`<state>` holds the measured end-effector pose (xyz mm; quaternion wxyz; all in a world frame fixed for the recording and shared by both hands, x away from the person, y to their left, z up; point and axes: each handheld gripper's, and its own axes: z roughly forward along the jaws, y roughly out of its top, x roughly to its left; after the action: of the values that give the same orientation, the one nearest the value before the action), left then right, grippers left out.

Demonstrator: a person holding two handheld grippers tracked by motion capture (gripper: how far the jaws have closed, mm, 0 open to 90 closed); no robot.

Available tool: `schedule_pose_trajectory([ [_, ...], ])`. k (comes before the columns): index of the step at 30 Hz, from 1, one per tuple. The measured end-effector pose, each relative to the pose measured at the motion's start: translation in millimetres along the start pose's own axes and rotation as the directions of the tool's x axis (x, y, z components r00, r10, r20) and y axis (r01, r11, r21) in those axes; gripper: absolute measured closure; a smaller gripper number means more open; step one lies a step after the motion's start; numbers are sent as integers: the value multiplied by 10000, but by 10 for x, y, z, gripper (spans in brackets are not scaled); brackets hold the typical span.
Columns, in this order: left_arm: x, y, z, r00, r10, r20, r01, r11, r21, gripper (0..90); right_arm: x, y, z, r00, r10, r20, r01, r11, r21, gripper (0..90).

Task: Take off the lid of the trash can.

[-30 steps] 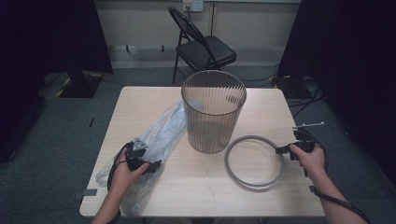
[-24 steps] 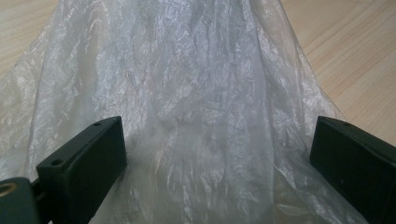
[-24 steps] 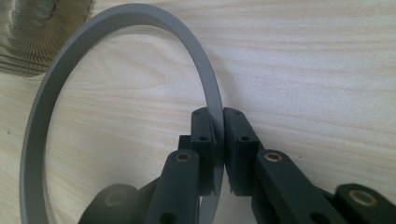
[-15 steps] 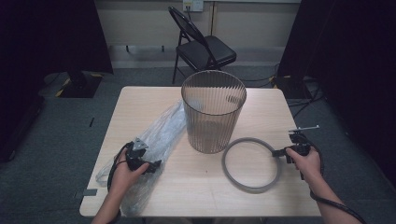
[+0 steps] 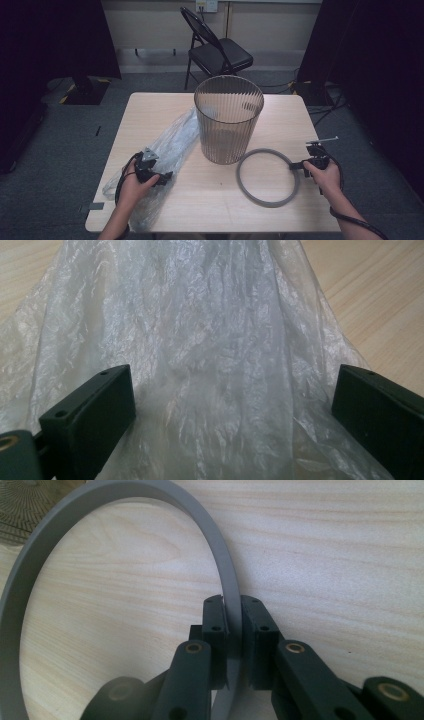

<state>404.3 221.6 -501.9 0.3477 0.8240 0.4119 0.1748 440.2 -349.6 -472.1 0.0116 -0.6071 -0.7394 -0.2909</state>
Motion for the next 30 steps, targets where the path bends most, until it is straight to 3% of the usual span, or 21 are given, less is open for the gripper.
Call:
schedule_pose_trajectory([
  [3,-1,0,0,10000,-1,-17,1,10000,0,29,2,-7,2,9999,-129,21,130,9998,-121,787],
  [5,-1,0,0,10000,2,-17,-2,10000,-1,30,11,-11,-6,10000,-91,9,91,9994,-330,647],
  [10,0,0,0,10000,0,-2,0,10000,-3,30,74,-16,7,9938,-875,692,931,9922,-824,353],
  [13,0,0,0,10000,3,-3,-3,10000,1,30,122,-42,40,9702,-1878,1529,2032,9748,-923,244],
  [16,0,0,0,10000,1,-1,-1,10000,2,30,137,-77,75,9483,-2573,1857,2815,9523,-1180,197],
  [18,-1,0,0,10000,3,-22,-3,10000,4,30,126,-101,104,9359,-2842,2080,3121,9429,-1162,180],
  [19,-1,0,0,10000,3,-23,-3,10000,2,30,123,-116,117,9355,-2831,2115,3110,9437,-1129,167],
  [21,0,0,0,10000,3,-6,-3,10000,0,30,113,-143,134,9261,-3030,2249,3378,9313,-1363,162],
  [23,0,0,0,10000,4,-6,-4,10000,0,30,116,-164,145,9221,-3105,2308,3478,9266,-1432,149],
  [25,-1,0,-1,10000,0,-13,0,10000,4,29,125,-191,162,9104,-3292,2507,3726,9157,-1505,134],
  [30,-1,0,-2,10000,-15,-12,15,10000,15,29,106,-255,176,9121,-3260,2484,3778,9038,-2010,128],
])
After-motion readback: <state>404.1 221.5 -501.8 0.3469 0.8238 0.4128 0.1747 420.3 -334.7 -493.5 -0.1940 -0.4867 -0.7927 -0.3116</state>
